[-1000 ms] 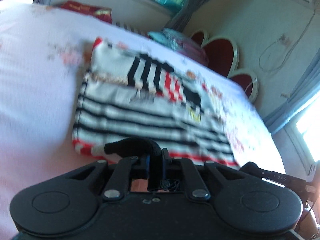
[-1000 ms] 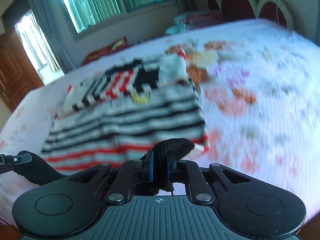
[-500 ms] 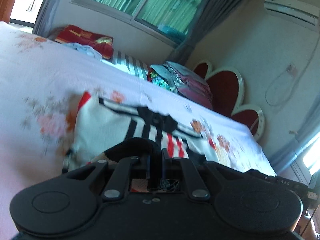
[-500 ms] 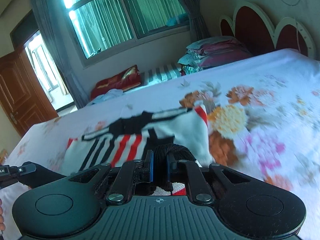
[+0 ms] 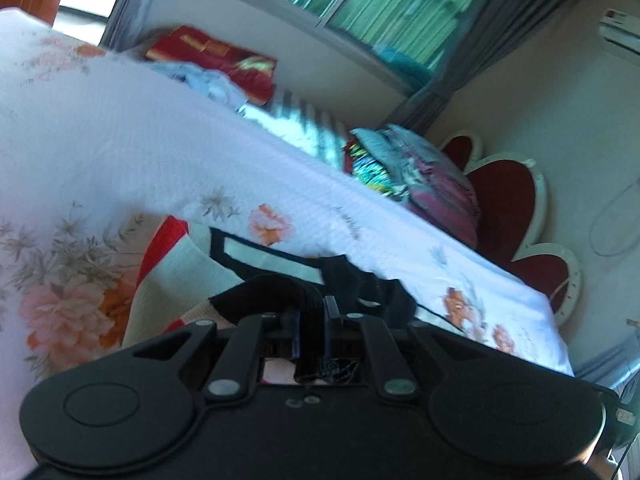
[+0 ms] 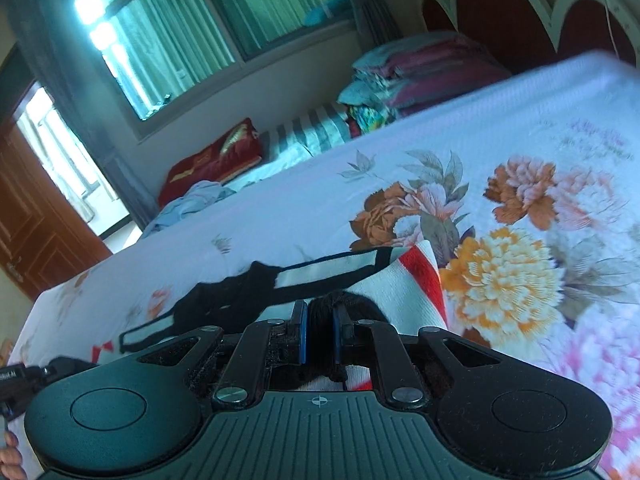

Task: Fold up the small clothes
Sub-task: 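Lift the black hem with both grippers and fold it over toward the collar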

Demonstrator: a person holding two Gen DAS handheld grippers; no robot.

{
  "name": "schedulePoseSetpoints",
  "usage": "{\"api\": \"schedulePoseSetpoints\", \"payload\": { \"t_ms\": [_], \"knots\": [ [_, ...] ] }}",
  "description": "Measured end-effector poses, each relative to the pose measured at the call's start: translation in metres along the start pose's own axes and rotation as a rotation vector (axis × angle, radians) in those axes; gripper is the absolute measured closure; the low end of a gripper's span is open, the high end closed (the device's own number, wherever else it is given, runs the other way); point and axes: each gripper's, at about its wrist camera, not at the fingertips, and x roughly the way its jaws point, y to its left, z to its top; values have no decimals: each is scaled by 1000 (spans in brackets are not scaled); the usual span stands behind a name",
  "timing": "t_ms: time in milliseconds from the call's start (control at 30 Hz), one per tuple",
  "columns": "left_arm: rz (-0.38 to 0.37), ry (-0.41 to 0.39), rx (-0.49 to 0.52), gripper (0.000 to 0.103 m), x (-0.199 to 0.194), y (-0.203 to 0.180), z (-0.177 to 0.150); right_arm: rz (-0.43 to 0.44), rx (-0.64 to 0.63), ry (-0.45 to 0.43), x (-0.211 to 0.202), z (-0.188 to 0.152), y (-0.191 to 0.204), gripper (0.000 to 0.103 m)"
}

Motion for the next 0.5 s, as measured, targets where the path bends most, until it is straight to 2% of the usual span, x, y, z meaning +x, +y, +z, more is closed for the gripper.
{"api": "schedulePoseSetpoints", "payload": {
  "t_ms": [133,267,333,400,433,467,500],
  "knots": [
    [48,60,-54,91,29,15,7,-30,68,47,33,4,-17,91],
    [86,98,-15,88,50,21,10,-71,18,36,46,11,-18,91],
    [84,120,-27,85,55,24,12,-68,11,43,50,14,-20,91],
    [54,125,-65,77,54,27,15,-33,10,48,50,18,-22,91],
    [41,118,-75,68,50,27,17,-28,5,50,50,19,-24,90],
    [36,105,-79,47,47,28,19,-28,-1,51,49,20,-25,89],
    [53,75,-68,33,42,27,21,-25,-4,52,50,21,-26,73]
  ]
}}
